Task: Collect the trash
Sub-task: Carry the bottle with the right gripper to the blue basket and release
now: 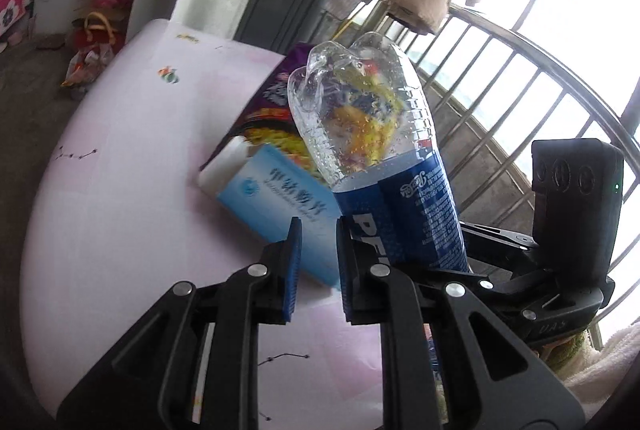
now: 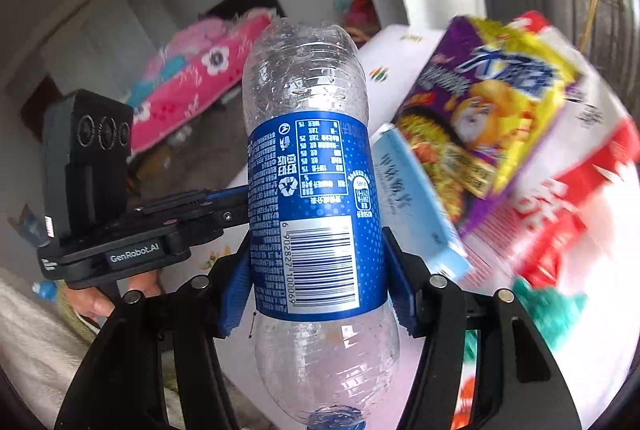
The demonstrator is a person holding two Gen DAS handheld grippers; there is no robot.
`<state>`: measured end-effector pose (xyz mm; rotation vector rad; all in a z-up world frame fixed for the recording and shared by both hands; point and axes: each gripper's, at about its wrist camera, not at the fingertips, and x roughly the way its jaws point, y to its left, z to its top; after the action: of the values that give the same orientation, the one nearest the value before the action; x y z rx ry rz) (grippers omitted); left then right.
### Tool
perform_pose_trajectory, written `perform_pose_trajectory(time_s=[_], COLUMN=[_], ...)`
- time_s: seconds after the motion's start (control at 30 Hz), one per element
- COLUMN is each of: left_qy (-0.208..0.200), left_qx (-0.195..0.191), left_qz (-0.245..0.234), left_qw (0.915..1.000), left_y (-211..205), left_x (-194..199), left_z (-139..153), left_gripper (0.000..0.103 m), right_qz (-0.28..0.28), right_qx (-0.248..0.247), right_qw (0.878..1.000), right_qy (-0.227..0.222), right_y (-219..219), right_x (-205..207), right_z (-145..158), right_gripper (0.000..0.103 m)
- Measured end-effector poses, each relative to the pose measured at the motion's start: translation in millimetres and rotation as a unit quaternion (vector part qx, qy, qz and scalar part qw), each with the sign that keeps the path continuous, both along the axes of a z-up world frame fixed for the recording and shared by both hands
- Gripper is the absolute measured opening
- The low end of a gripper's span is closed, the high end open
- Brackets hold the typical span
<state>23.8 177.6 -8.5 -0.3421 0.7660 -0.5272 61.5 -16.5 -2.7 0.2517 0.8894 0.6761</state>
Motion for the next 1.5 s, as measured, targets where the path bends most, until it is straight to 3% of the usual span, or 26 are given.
perform_pose_trajectory(time_s=[0.17,0.33,0.4,0.5,0.57,0.67,0.83,0.93,1.23,1.5], left_qy=[0.004,0.035,0.034,0.033,0.021,-0.01,-0.034,-0.022,-0.005,-0.008], left_qx=[0.019,0.038,0.047,0.069,0.095,0.153,0.246,0.277,0.272,0.235], left_qz=[-0.023,-0.031,-0.048,-0.094,-0.122,-0.15,-0.191,-0.187,-0.175,-0.202], left_qw=[0.9995,0.9982,0.9972,0.9926,0.9877,0.9768,0.9498,0.9422,0.9462,0.9507], left_y=[-42,-66,-79,-112,-134,-164,-201,-208,-214,-224], left_x=[6,12,11,12,12,8,3,6,14,4], left_z=[5,-10,-13,-21,-26,-31,-48,-58,-63,-35], left_gripper=[0.014,0.014,0.018,0.034,0.044,0.051,0.053,0.053,0.044,0.044], right_qz=[-0.102,-0.209,-0.247,-0.286,-0.3,-0.309,-0.319,-0.322,-0.33,-0.341], right_qx=[0.011,0.011,0.013,0.021,0.026,0.037,0.051,0.056,0.096,0.151], right_qw=[0.995,0.978,0.968,0.954,0.948,0.941,0.933,0.931,0.923,0.911], right_qy=[-0.005,0.024,0.049,0.087,0.107,0.133,0.16,0.164,0.174,0.174], right_y=[-68,-129,-147,-166,-170,-174,-173,-180,-194,-212], right_x=[-44,-85,-96,-100,-98,-91,-74,-71,-75,-89], right_z=[1,-17,-32,-56,-68,-80,-90,-87,-96,-97], right_gripper=[0.058,0.058,0.058,0.058,0.058,0.058,0.058,0.058,0.058,0.058])
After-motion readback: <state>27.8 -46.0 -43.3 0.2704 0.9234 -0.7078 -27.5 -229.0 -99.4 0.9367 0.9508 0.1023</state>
